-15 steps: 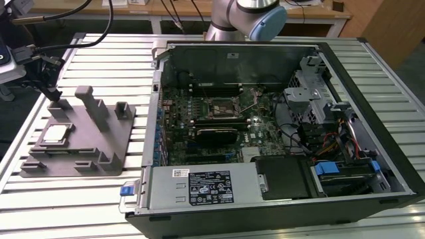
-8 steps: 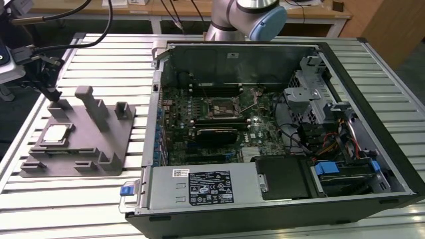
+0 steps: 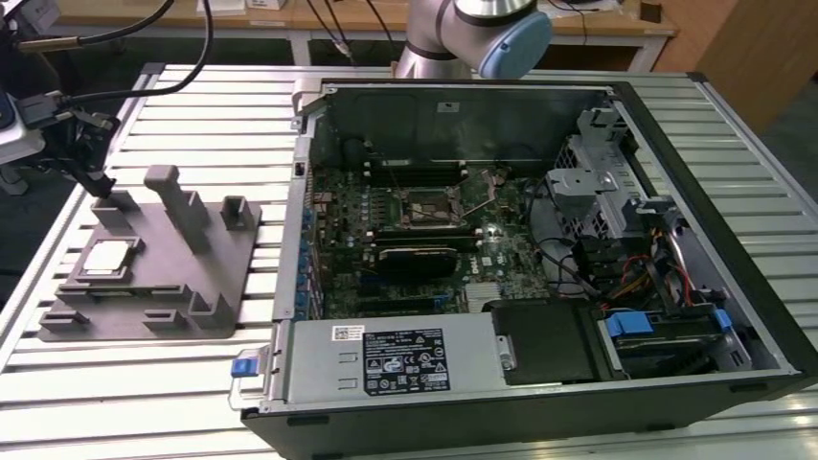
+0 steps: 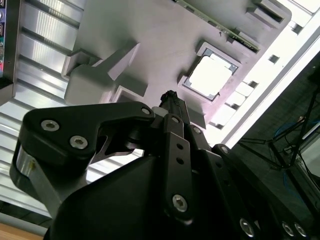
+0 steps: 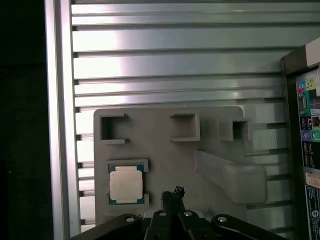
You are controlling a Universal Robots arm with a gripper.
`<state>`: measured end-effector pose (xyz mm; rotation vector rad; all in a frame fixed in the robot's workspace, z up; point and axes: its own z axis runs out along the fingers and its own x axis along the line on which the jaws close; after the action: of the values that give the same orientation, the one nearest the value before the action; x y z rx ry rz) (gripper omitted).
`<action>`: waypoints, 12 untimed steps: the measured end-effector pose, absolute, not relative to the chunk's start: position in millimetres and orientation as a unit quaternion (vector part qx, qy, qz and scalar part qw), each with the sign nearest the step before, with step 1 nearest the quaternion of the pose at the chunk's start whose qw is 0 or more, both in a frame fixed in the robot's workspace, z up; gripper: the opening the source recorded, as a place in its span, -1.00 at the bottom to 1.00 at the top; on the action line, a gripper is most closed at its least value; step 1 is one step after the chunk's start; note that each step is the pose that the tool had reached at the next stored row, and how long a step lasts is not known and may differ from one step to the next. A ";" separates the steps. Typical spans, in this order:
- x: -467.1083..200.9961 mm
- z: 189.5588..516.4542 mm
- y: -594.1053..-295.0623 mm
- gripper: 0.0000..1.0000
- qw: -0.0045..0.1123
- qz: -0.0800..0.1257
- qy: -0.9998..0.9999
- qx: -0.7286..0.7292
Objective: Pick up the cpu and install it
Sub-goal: 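Pick up the cpu and move it towards the insertion slot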
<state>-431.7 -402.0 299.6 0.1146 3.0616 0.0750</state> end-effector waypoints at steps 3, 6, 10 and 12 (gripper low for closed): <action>-434.5 296.5 -402.3 -0.79 0.038 0.026 0.998 0.037; -437.2 292.1 -402.7 -0.79 0.038 0.027 0.998 0.037; -440.6 287.0 -402.9 -0.79 0.038 0.027 0.998 0.037; -441.6 285.3 -402.9 -0.79 0.038 0.027 0.998 0.037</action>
<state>-441.6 -402.9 285.3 0.1149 3.0616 0.0837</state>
